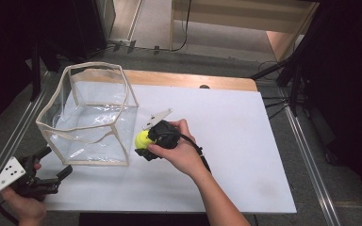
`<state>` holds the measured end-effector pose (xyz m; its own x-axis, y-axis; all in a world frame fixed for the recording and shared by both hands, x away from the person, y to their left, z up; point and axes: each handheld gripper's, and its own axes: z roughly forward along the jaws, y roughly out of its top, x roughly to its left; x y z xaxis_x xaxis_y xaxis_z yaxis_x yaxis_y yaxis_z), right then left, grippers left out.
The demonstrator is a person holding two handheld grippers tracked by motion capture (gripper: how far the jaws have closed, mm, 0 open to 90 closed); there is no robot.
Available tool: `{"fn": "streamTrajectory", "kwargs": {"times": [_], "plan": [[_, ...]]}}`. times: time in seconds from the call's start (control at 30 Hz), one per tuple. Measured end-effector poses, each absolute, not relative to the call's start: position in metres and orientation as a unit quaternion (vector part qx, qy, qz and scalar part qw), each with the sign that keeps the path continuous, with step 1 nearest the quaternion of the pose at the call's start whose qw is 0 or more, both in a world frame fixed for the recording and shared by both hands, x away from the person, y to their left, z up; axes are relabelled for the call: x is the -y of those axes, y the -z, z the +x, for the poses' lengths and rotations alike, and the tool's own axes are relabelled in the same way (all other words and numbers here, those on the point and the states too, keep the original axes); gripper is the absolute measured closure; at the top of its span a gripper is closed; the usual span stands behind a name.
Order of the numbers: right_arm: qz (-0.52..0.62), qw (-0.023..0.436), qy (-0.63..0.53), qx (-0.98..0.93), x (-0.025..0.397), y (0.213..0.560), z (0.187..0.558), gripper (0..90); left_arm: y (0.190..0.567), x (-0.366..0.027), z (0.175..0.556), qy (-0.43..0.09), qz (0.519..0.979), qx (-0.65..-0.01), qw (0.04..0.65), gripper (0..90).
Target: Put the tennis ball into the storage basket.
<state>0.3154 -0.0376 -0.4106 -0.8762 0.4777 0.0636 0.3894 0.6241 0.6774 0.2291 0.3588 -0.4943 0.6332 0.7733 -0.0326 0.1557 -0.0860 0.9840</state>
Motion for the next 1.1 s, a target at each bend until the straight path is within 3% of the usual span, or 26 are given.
{"fn": "streamTrajectory", "kwargs": {"times": [1.1], "plan": [[0.235,0.059,-0.373,-0.896,0.034,0.373,0.329,23.0,0.494,-0.358,0.229,-0.262,0.688,-0.338,0.586,0.0]]}}
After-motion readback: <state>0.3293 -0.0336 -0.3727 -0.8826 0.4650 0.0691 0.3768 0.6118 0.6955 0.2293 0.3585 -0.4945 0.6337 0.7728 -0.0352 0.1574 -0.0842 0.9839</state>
